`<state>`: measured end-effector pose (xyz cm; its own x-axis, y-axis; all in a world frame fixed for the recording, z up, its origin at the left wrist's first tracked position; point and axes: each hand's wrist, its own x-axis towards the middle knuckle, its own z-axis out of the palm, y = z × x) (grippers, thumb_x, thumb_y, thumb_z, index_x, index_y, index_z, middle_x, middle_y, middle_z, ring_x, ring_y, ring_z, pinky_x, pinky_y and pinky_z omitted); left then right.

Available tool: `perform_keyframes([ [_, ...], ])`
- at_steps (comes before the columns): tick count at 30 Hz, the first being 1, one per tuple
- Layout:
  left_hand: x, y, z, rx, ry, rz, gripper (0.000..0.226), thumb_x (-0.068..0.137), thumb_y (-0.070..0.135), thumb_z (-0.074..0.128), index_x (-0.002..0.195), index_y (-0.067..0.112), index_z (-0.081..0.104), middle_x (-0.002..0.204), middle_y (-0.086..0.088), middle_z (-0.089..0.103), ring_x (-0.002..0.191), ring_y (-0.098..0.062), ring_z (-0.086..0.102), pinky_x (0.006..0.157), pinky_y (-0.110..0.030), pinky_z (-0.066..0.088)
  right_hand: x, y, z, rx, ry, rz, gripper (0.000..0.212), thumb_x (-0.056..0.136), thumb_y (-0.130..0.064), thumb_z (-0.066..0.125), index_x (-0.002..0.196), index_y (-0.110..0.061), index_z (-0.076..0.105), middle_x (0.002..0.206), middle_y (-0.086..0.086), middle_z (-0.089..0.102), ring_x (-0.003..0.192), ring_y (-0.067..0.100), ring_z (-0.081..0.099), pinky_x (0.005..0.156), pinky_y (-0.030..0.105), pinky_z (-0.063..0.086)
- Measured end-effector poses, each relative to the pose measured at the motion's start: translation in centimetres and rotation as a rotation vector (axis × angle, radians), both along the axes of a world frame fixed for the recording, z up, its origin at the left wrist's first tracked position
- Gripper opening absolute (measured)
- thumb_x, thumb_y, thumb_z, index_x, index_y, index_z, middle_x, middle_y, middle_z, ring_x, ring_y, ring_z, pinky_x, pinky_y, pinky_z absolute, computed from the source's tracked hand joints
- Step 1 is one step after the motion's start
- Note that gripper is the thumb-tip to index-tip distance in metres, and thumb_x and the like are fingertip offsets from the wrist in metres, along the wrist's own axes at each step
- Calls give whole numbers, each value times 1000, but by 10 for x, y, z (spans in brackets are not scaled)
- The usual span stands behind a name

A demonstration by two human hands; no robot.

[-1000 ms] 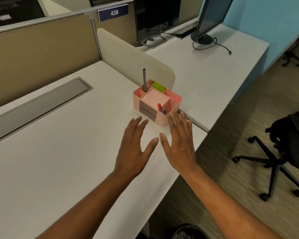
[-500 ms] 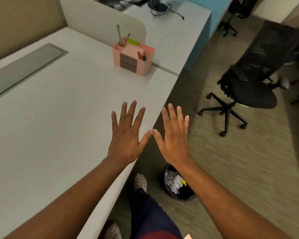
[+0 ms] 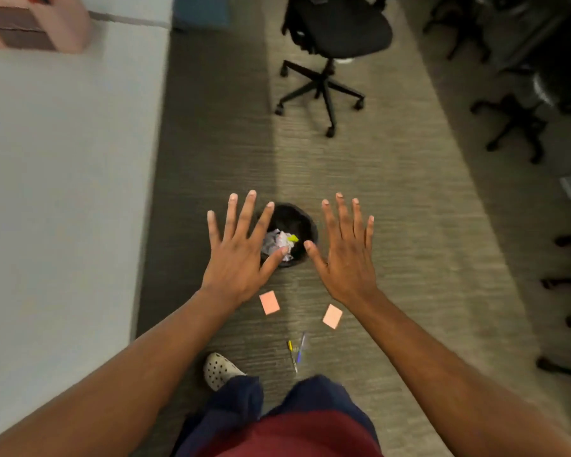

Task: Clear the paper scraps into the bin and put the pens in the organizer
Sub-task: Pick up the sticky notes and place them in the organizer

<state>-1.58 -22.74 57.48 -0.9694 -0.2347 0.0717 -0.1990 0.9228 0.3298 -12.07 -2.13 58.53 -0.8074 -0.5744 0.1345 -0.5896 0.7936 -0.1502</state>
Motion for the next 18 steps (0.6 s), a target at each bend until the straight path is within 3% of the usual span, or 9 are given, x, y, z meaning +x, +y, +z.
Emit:
perform_keyframes([
  [8,-12,104,-42,13,-70,-118,83,101,75,28,169,33,7,180,-3,-4,166,-32,-8,127,-69,-2,18,125,-41,45,-97,-136,79,104,-61,37,166,-23,7,175,5,0,162,30,-6,126,65,11],
  [18,23,222,-106,-21,-270,-41,83,103,75,25,170,31,2,179,-3,-11,165,-32,-12,126,-73,1,29,236,-122,103,-275,-2,82,104,-62,36,167,-19,5,175,7,-4,162,33,-5,126,65,12],
])
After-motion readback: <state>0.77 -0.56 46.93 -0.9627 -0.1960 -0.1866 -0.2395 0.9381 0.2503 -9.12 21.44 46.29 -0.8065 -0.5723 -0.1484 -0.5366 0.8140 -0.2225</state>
